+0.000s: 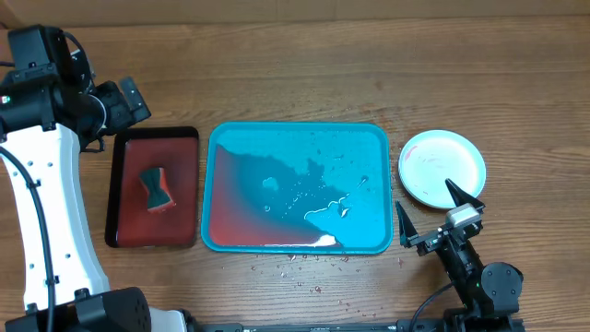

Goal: Clean dirty plates on tray and stack at the side

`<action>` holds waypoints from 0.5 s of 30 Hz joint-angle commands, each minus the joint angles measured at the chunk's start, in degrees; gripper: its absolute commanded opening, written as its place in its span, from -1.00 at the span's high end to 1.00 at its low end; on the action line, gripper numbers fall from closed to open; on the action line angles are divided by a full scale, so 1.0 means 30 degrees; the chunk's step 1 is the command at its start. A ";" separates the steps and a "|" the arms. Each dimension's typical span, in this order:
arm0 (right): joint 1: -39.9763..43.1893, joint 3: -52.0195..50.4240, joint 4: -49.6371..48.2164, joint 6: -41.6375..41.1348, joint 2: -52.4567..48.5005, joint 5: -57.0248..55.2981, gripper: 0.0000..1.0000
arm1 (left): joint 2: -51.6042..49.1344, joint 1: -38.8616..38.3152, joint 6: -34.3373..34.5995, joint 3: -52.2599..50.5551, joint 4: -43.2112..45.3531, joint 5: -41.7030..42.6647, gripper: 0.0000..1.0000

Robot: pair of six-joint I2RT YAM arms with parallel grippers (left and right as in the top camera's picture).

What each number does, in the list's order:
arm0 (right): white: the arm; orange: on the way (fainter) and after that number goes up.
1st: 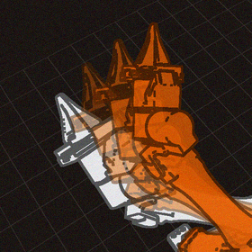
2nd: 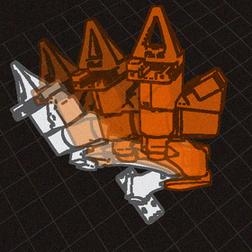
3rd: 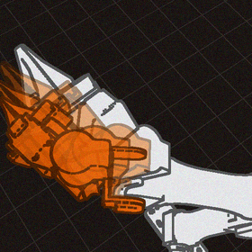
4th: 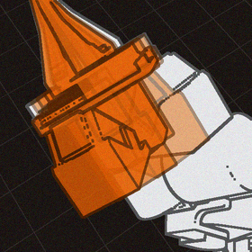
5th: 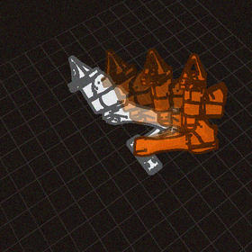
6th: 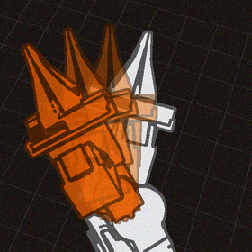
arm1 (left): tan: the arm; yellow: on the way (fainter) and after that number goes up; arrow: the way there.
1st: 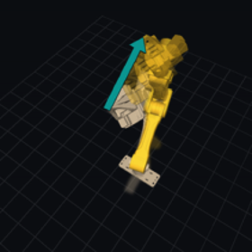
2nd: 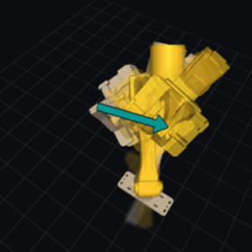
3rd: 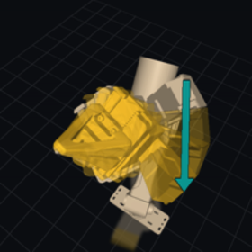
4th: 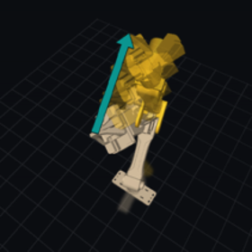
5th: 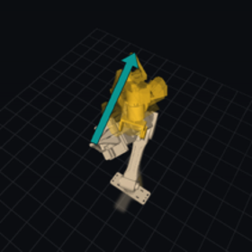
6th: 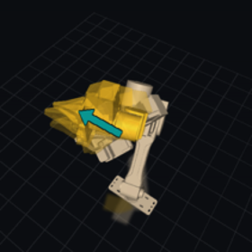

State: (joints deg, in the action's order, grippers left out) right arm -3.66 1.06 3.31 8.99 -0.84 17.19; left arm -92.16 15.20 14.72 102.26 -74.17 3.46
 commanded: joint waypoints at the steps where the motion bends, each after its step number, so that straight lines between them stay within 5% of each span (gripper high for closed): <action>1: 0.0138 -0.0197 -0.0022 0.0015 0.0226 0.0000 -1.00 | -0.0036 -0.0044 0.0248 0.0109 -0.0007 0.0073 -1.00; 15: 0.0138 -0.0197 -0.0022 0.0015 0.0226 0.0000 -1.00 | 0.0444 -0.0066 0.0248 0.0095 -0.0044 -0.0036 -1.00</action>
State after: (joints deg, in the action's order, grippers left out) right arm -3.68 1.06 3.29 9.02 -0.84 17.17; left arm -92.18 15.20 14.72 102.26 -74.17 3.46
